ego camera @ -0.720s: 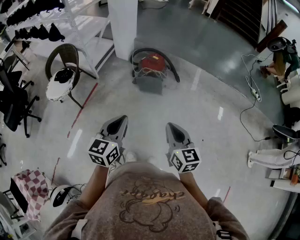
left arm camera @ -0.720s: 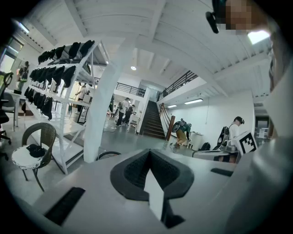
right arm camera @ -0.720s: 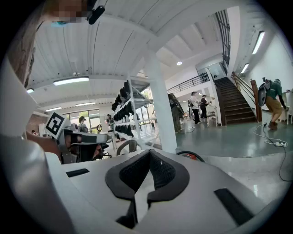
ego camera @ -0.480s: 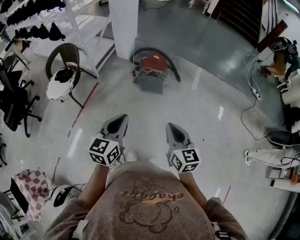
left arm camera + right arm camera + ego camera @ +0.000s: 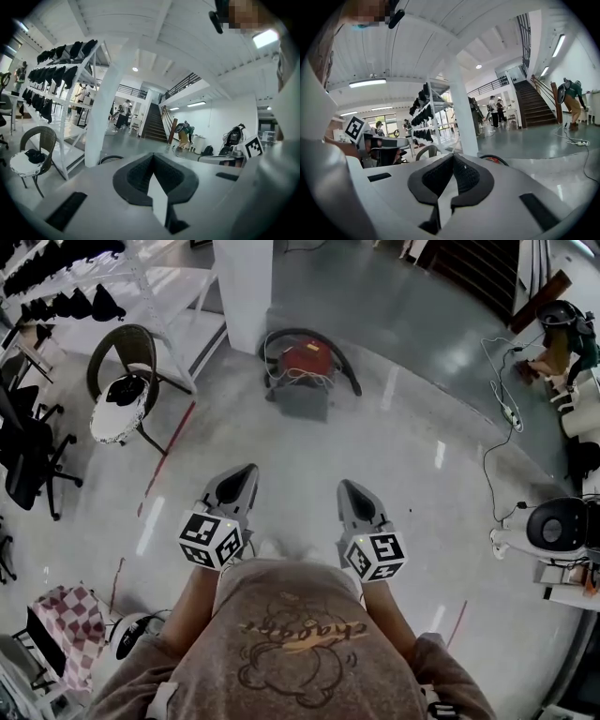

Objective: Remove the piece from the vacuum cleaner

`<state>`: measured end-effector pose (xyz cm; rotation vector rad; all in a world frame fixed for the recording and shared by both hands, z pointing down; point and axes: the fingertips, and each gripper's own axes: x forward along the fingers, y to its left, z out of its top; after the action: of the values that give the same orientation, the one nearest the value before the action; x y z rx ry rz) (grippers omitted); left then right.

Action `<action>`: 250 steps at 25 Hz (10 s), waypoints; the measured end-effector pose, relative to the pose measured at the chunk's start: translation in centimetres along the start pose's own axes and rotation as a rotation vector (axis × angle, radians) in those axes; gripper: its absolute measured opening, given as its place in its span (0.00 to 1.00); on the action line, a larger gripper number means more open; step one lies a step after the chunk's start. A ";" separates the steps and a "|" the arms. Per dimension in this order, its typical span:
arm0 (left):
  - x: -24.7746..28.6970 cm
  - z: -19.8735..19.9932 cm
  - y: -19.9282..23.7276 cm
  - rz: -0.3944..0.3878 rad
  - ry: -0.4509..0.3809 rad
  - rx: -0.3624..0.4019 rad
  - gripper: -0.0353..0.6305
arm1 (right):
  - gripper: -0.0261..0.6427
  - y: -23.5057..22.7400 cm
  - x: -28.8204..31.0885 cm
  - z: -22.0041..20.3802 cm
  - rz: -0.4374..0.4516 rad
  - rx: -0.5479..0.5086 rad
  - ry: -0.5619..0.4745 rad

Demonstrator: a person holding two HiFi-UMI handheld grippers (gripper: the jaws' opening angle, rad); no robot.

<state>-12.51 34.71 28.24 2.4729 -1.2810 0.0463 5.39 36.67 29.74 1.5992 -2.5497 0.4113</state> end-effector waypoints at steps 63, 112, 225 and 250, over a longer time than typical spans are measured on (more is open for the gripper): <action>35.3 14.1 16.2 0.065 -0.024 -0.037 0.06 | 0.04 -23.7 32.8 13.2 0.055 0.021 0.010; 46.0 2.9 23.3 -0.210 0.243 -0.005 0.49 | 0.36 -23.6 44.2 0.8 0.187 -0.046 0.287; 54.0 -34.9 26.9 -0.296 0.825 0.160 0.15 | 0.08 -30.4 50.2 -35.2 0.271 -0.223 0.813; 46.9 5.4 16.8 -0.196 0.625 0.321 0.16 | 0.09 -23.3 43.7 5.3 0.255 -0.329 0.495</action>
<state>1.08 -12.76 36.98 2.5101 -0.8026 0.9565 7.23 -12.32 38.71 0.9257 -2.2848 0.3339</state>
